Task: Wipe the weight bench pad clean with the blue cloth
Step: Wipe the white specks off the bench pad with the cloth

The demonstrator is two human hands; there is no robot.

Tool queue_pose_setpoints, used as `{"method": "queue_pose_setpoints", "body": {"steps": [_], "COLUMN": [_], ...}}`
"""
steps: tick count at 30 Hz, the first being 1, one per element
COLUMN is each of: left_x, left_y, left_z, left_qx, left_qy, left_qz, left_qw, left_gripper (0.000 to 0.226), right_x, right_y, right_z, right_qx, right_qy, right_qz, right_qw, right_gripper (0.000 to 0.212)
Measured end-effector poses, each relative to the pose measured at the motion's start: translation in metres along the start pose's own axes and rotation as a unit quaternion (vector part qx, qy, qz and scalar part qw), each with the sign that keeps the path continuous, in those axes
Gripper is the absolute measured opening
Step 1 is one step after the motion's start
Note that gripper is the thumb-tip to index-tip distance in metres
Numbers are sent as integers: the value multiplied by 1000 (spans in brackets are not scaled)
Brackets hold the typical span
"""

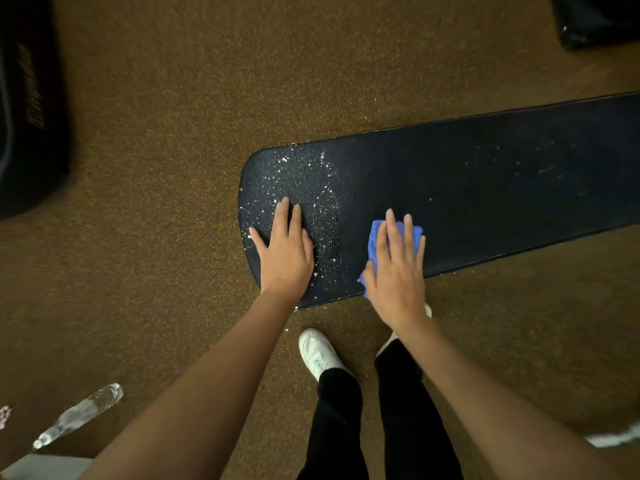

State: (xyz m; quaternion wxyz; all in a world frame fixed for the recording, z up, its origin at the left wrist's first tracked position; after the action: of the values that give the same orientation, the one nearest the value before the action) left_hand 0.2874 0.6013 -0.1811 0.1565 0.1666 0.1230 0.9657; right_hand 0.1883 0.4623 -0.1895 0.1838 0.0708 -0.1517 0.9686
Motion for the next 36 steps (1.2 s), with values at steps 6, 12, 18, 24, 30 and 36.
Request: {"method": "queue_pose_setpoints", "body": {"steps": [6, 12, 18, 24, 30, 36], "left_x": [-1, -10, -26, -35, -38, -38], "left_y": [0, 9, 7, -6, -13, -11], "left_z": [-1, 6, 10, 10, 8, 8], "left_qx": [-11, 4, -4, -4, 2, 6], "left_qy": [-3, 12, 36, 39, 32, 36], "left_qz": [-1, -5, 13, 50, 62, 73], "left_qw": [1000, 1000, 999, 998, 998, 997], "left_gripper": [47, 46, 63, 67, 66, 64], "right_x": [11, -2, -84, -77, -126, -145], "right_y": [-54, -23, -25, -39, -27, -56], "right_z": [-20, -6, 13, 8, 19, 14], "right_qx": [-4, 24, 6, -1, -1, 14], "right_qy": [-41, -48, -18, -37, -18, -43], "right_qz": [98, 183, 69, 154, 72, 146], "right_qw": [994, 982, 997, 987, 997, 988], "right_gripper": [74, 75, 72, 77, 68, 71]}}
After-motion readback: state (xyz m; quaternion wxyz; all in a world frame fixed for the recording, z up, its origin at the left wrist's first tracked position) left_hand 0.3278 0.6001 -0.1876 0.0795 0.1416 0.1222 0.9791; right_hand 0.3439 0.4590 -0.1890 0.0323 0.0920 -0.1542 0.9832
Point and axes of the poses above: each hand's wrist, its own x-axis away from the middle knuckle, its own z-axis out of the back of the hand, y = z × x, the point moved 8 cm from there along -x, towards the middle knuckle, and after that the axes turned 2 degrees about y, right-handed, at the moved point
